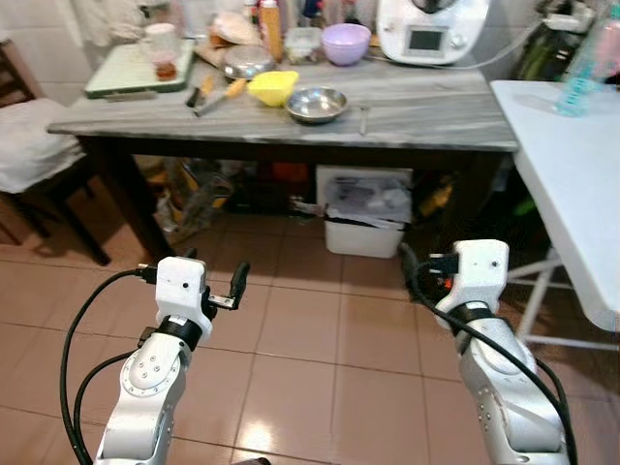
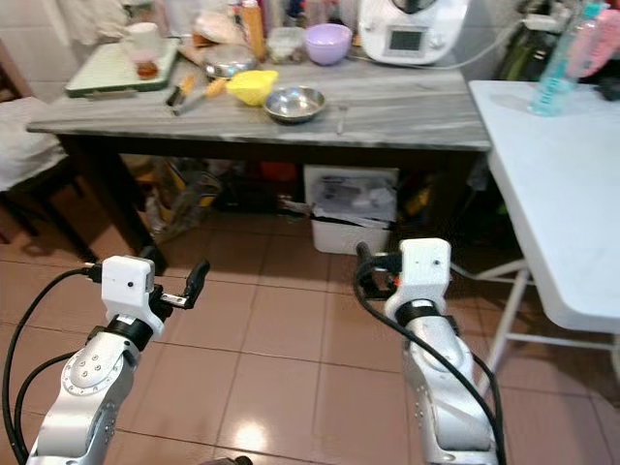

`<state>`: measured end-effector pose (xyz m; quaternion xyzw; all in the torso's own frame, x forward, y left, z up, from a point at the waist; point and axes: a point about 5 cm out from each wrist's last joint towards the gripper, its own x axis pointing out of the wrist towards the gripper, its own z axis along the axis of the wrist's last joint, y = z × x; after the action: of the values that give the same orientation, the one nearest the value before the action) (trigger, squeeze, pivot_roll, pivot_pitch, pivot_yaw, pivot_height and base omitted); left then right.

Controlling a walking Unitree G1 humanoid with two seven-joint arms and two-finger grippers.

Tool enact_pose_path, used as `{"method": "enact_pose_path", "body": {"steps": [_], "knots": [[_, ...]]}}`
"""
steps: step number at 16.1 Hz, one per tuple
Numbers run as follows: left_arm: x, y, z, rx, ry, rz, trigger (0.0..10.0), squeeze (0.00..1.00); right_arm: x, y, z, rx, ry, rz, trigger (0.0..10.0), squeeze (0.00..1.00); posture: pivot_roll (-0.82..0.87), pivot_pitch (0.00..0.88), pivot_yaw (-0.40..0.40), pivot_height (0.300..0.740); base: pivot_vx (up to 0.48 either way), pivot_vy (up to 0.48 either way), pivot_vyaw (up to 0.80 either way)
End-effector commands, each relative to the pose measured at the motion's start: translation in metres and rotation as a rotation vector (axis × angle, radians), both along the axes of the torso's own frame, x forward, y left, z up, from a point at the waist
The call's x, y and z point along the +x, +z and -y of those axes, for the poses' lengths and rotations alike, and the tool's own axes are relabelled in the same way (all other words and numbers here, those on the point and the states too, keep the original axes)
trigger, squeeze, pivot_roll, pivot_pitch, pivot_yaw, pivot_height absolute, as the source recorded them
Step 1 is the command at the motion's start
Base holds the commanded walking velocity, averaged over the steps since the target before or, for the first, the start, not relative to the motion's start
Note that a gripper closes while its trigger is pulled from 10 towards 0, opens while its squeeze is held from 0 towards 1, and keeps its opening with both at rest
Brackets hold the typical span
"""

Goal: Setting the table

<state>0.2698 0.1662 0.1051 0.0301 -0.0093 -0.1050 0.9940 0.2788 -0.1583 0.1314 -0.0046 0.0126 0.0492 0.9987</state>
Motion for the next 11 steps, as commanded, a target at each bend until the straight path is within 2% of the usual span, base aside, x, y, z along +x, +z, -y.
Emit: {"method": "enact_pose_path", "body": {"steps": [1, 6, 11], "knots": [[0.001, 0.004, 0.001, 0.002, -0.016, 0.020, 10.0, 0.00, 0.001, 0.001, 0.001, -0.008, -0.004, 0.006, 10.0, 0.00, -0.04, 0.096, 0.047, 0.740, 0.000, -0.334, 0.00], [0.001, 0.002, 0.004, -0.012, -0.025, 0.015, 10.0, 0.00, 0.003, 0.004, 0.004, -0.014, -0.014, 0.017, 10.0, 0.00, -0.04, 0.091, 0.040, 0.740, 0.000, -0.455, 0.00], [0.002, 0.011, 0.006, -0.036, -0.035, 0.040, 10.0, 0.00, 0.003, 0.020, 0.006, -0.023, -0.017, 0.095, 10.0, 0.00, -0.04, 0.089, 0.038, 0.740, 0.000, -0.480, 0.00]]}}
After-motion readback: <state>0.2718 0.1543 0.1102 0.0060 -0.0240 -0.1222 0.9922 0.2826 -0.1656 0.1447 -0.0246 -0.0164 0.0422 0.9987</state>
